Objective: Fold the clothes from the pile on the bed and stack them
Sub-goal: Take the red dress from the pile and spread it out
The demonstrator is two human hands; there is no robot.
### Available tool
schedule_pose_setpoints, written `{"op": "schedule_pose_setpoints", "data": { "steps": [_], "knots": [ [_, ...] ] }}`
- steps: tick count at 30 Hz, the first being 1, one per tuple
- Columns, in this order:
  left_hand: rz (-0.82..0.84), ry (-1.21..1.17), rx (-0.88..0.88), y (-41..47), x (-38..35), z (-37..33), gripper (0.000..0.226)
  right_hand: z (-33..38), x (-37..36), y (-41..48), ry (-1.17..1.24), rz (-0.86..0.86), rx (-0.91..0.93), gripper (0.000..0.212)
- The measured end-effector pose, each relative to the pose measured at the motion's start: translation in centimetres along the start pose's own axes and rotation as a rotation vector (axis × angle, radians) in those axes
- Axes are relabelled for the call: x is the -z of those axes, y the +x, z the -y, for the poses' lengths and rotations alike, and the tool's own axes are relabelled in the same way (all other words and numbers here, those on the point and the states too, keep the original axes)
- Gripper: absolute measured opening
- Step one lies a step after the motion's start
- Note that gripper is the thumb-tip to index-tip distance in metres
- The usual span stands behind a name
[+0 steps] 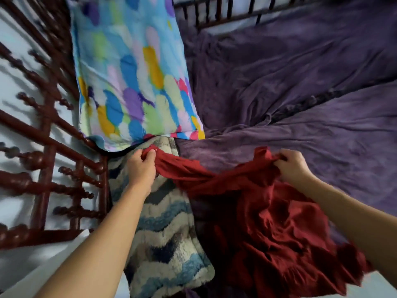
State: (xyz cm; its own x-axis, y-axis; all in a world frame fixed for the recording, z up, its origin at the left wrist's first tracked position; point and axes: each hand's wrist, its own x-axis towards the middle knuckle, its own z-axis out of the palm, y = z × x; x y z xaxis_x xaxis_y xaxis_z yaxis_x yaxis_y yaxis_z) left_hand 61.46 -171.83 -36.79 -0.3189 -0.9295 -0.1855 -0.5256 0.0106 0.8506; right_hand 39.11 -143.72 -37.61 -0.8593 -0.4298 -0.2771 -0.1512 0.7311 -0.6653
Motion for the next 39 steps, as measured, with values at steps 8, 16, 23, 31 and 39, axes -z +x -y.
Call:
{"op": "schedule_pose_setpoints", "data": {
  "steps": [8,16,23,31,39],
  "knots": [
    [0.133,0.16,-0.258,-4.4,-4.6,-12.3,0.028,4.4,18.5,-1.8,0.782,-0.073,-0.067,0.034],
    [0.868,-0.07,-0.491,-19.8,-13.4,-26.0,0.039,9.5,28.2,-4.9,0.79,-0.002,0.257,0.03],
    [0.594,-0.315,-0.446,-23.9,-13.5,-33.8,0.023,7.1,36.8,-5.8,0.783,0.054,0.311,0.043],
    [0.39,-0.258,-0.746,-26.5,-7.0,-42.9,0.027,7.1,40.1,-8.0,0.423,0.423,0.464,0.025],
    [0.062,-0.123,-0.862,-24.1,-2.3,-45.8,0.032,9.3,38.5,-9.0,0.554,0.468,0.608,0.043]
  ]
}}
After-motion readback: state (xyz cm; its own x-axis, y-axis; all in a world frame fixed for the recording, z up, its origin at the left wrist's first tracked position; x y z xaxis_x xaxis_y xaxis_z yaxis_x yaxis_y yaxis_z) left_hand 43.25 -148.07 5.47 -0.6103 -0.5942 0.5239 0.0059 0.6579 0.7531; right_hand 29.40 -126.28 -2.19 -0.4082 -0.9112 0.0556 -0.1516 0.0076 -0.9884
